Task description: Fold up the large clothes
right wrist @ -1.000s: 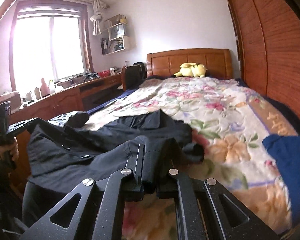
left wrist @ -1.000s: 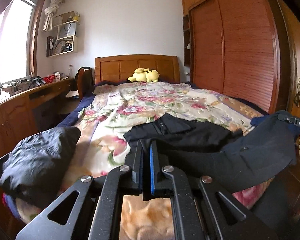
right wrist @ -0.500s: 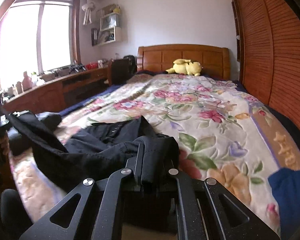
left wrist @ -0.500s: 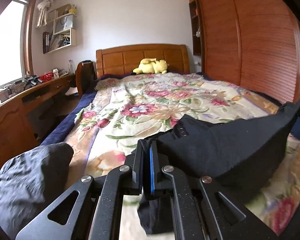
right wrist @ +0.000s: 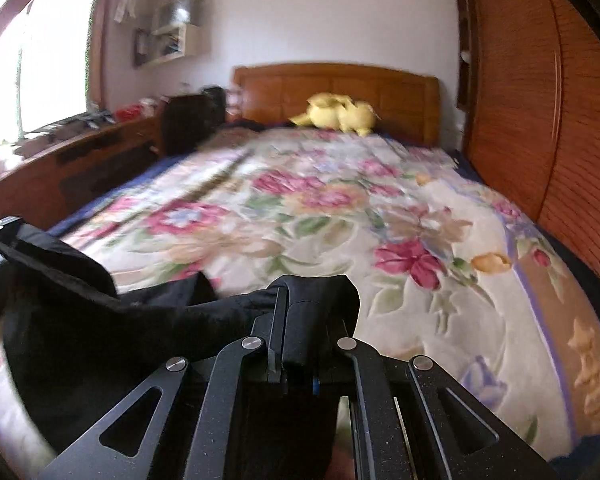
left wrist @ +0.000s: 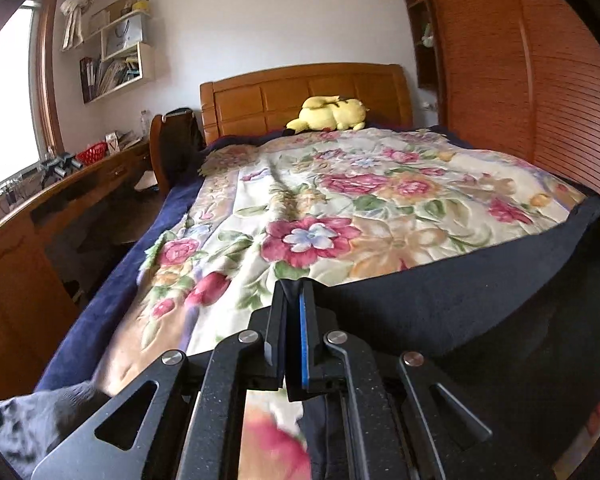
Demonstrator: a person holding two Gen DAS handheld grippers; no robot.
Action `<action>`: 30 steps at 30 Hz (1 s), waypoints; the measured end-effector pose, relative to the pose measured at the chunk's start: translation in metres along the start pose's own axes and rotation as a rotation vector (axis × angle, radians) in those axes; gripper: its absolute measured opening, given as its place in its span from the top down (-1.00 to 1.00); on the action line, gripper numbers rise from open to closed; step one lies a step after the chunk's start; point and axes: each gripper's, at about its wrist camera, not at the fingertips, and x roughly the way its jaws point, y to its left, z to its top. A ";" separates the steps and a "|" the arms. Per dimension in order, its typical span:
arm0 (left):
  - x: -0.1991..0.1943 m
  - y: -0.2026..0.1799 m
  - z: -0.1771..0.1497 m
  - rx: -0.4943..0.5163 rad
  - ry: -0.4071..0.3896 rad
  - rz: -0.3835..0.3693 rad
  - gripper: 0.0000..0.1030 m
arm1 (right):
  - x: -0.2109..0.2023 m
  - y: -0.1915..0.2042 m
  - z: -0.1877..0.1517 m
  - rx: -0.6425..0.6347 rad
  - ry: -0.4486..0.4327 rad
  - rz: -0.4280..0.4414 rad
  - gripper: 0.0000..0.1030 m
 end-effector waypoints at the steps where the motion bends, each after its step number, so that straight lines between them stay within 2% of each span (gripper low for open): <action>1: 0.013 0.000 0.003 -0.017 0.023 -0.004 0.88 | 0.015 -0.001 0.003 0.024 0.035 -0.010 0.86; 3: 0.028 -0.001 0.003 -0.026 0.068 -0.002 0.81 | 0.037 0.000 0.006 0.060 0.085 -0.016 0.84; 4: 0.035 -0.002 0.001 -0.024 0.090 -0.010 0.70 | 0.043 0.002 0.009 0.061 0.107 -0.024 0.68; 5: 0.037 -0.002 -0.002 -0.023 0.103 -0.015 0.61 | 0.048 0.004 0.011 0.063 0.125 -0.040 0.39; 6: 0.038 -0.001 -0.004 -0.018 0.111 -0.017 0.43 | 0.048 0.005 0.011 0.070 0.135 -0.043 0.03; 7: 0.038 -0.002 -0.007 -0.010 0.116 -0.012 0.26 | 0.044 0.006 0.010 0.076 0.125 -0.052 -0.13; 8: 0.035 -0.001 -0.009 -0.004 0.115 -0.011 0.22 | 0.041 0.006 0.012 0.078 0.111 -0.068 -0.41; 9: 0.030 0.000 -0.012 -0.005 0.115 -0.019 0.21 | 0.038 0.004 0.014 0.078 0.101 -0.087 -0.55; 11: 0.021 0.002 -0.018 -0.005 0.123 -0.021 0.18 | 0.024 0.008 0.009 0.064 0.080 -0.108 -0.55; 15: -0.008 -0.002 -0.037 0.026 0.138 -0.054 0.06 | -0.016 0.020 -0.019 0.023 0.082 -0.069 -0.55; 23: -0.073 -0.010 -0.120 0.063 0.214 -0.118 -0.04 | -0.112 0.018 -0.086 0.002 0.081 -0.003 -0.55; 25: -0.085 -0.009 -0.134 0.061 0.225 -0.119 -0.05 | -0.126 0.016 -0.102 0.008 0.095 0.009 -0.55; 30: -0.093 -0.003 -0.155 0.025 0.255 -0.113 -0.08 | -0.133 0.001 -0.123 0.063 0.119 0.001 -0.55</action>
